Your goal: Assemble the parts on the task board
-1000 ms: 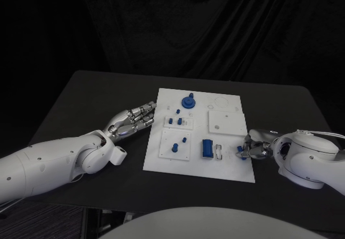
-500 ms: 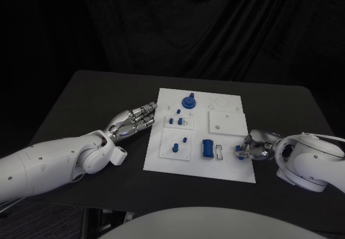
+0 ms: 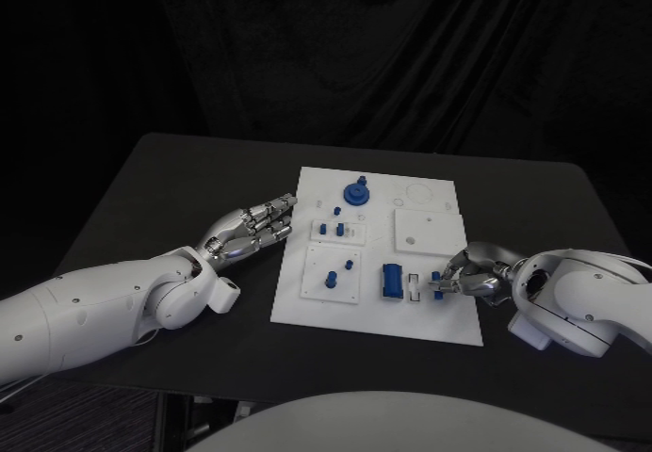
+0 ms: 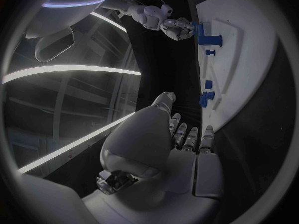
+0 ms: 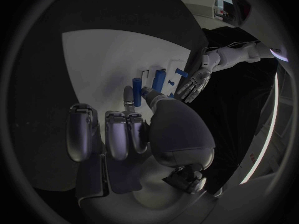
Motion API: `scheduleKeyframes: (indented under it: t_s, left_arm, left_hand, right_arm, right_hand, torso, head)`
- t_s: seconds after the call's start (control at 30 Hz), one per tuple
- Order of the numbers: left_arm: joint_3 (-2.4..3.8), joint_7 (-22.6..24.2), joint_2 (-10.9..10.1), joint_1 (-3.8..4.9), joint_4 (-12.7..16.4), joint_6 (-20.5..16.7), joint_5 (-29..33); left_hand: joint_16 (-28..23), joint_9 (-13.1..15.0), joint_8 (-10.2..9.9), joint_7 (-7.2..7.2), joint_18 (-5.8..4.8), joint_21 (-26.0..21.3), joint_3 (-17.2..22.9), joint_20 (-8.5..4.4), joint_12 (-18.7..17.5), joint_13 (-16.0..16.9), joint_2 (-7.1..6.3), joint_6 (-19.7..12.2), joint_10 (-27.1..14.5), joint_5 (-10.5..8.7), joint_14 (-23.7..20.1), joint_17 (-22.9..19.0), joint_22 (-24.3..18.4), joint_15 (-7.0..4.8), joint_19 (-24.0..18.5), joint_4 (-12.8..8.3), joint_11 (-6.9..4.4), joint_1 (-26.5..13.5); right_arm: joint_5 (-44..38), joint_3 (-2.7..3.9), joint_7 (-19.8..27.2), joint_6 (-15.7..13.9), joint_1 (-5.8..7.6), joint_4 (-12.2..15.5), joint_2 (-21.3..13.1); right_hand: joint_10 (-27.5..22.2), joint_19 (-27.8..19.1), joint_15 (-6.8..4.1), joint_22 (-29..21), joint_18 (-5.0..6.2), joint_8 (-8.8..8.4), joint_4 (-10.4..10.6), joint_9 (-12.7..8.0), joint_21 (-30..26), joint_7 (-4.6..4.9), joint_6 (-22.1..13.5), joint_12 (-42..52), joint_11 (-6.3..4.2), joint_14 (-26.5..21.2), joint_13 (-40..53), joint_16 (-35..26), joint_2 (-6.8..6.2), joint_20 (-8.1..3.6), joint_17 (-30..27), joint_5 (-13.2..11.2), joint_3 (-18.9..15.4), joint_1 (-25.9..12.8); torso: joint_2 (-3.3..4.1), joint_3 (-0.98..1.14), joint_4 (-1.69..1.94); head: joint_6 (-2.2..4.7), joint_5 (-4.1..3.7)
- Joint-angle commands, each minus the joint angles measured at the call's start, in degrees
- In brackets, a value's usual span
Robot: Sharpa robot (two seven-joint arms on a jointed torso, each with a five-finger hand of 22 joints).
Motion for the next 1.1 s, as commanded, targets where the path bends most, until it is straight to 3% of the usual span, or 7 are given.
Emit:
scheduleKeyframes:
  t_s: [0.03, 0.53, 1.1]
  left_arm:
    - [0.04, 3.98, 0.03, -0.08, 0.15, 0.62, 0.19]
    - [0.04, 3.97, 0.12, -0.08, 0.21, 0.65, 0.19]
    - [0.04, 3.93, 0.39, -0.09, 0.04, 0.88, 0.19]
  left_hand:
    - [-0.38, 0.02, 0.05, 0.41, 1.04, 0.12, 0.36, 0.39, 0.22, 0.01, 0.58, -0.18, -0.13, -0.21, -0.02, -0.05, 0.09, 0.28, -0.04, -0.11, 0.44, -0.02]
    - [-0.38, 0.03, 0.05, 0.42, 1.06, 0.12, 0.38, 0.39, 0.24, 0.01, 0.58, -0.16, -0.12, -0.23, -0.02, -0.05, 0.07, 0.27, -0.04, -0.14, 0.48, -0.01]
    - [-0.38, 0.03, 0.05, 0.45, 1.08, 0.12, 0.43, 0.40, 0.22, 0.01, 0.58, -0.19, -0.14, -0.22, -0.02, -0.05, 0.07, 0.27, -0.03, -0.19, 0.51, 0.02]
  right_arm:
    - [8.23, 0.00, 1.13, -0.57, 0.19, -0.50, 0.72]
    - [10.18, 0.00, 1.25, 1.17, 0.27, -3.24, 4.11]
    - [10.24, -0.01, -0.22, 3.42, 0.19, -5.02, 5.48]
  right_hand:
    - [5.97, 2.51, -0.17, 12.42, 0.22, 0.37, -2.65, -0.03, 0.22, -0.05, 0.52, 0.15, 0.00, 5.49, 15.09, 0.07, 0.01, -0.16, 12.98, -0.10, 3.18, -0.73]
    - [5.97, 2.31, -0.09, 12.28, 0.32, 0.34, -2.30, -0.04, -0.18, 0.11, 0.12, 0.15, 0.13, 5.47, 15.09, 0.03, -0.20, -0.11, 12.88, -0.19, 3.77, -1.91]
    - [5.97, 2.02, 0.19, 12.08, 0.45, 0.31, -0.89, -0.12, -0.75, 0.46, -0.32, 0.15, 0.45, 5.42, 15.09, -0.06, -1.18, 0.11, 12.67, -0.45, 3.47, -4.94]
  torso:
    - [0.01, -0.04, 0.02]
    - [0.07, -0.04, 0.11]
    - [0.06, 0.01, 0.01]
  head:
    - [-0.01, 0.18]
    - [-0.01, 0.15]
    - [-0.01, 0.27]
